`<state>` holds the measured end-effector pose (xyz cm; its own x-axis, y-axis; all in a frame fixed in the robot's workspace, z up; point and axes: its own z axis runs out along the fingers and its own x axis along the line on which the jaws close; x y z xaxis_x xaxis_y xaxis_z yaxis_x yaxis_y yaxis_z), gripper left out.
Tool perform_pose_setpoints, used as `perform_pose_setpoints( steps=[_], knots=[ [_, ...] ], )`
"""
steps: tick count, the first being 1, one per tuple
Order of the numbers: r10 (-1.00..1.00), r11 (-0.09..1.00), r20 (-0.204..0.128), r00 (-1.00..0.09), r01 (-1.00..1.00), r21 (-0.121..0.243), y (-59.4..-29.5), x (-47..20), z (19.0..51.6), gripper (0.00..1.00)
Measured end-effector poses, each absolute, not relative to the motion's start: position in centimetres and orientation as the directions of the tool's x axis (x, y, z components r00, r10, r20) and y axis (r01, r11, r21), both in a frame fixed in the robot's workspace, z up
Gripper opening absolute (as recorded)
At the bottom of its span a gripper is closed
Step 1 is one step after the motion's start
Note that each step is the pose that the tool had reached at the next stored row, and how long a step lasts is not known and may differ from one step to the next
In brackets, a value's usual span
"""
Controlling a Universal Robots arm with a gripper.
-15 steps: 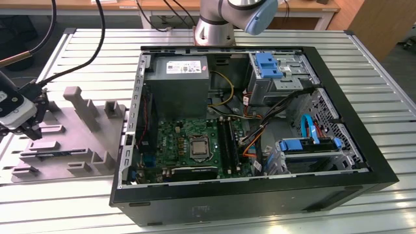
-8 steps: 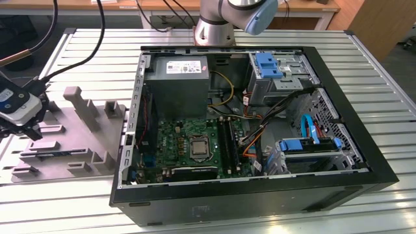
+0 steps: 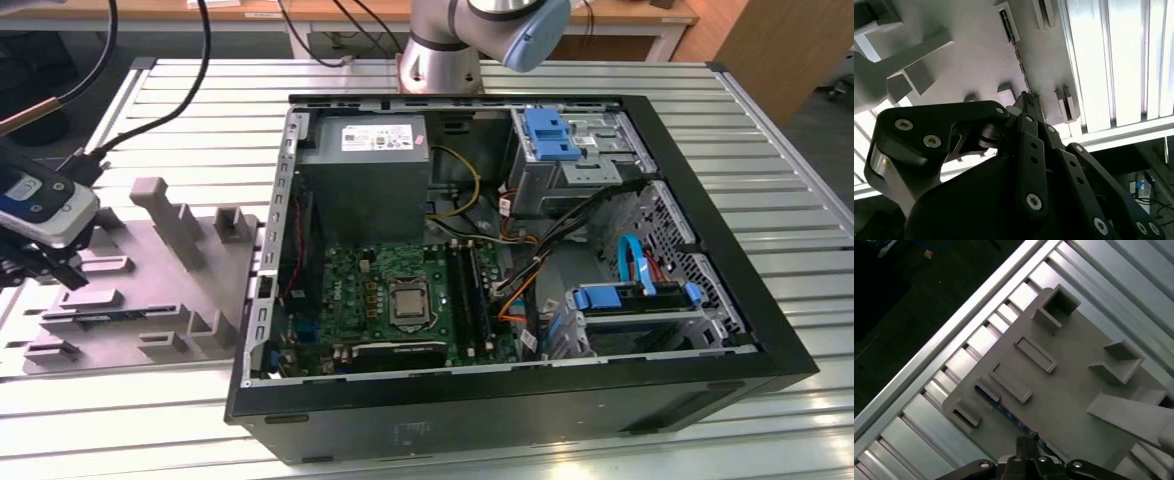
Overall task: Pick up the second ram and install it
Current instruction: 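Pick up the second ram and move it above second insertion slot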
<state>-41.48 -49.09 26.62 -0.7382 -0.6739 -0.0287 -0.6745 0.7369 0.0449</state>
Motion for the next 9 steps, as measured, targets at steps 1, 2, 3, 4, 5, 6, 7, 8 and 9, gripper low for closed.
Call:
perform_pose_setpoints(
  steps=[1, 2, 3, 4, 5, 6, 7, 8, 9],
  knots=[
    [-0.687, 0.725, -0.029, -0.726, -0.688, 0.045, -49.09, -41.48, 26.59, 0.11],
    [-0.7, 0.712, -0.029, -0.714, -0.701, 0.045, -49.09, -41.48, 26.55, 0.11],
    [-0.713, 0.699, -0.029, -0.701, -0.713, 0.045, -49.09, -41.48, 26.52, 0.11],
    [-0.725, 0.687, -0.029, -0.688, -0.726, 0.045, -49.09, -41.48, 26.49, 0.11],
    [-0.738, 0.673, -0.029, -0.674, -0.739, 0.045, -49.09, -41.48, 26.44, 0.11],
    [-0.75, 0.659, -0.029, -0.66, -0.751, 0.045, -49.09, -41.48, 26.4, 0.11],
    [-0.762, 0.646, -0.029, -0.647, -0.762, 0.045, -49.09, -41.48, 26.36, 0.11],
    [-0.774, 0.632, -0.029, -0.633, -0.774, 0.045, -49.09, -41.48, 26.32, 0.11],
    [-0.785, 0.618, -0.029, -0.619, -0.785, 0.045, -49.09, -41.48, 26.28, 0.11]
  ],
)
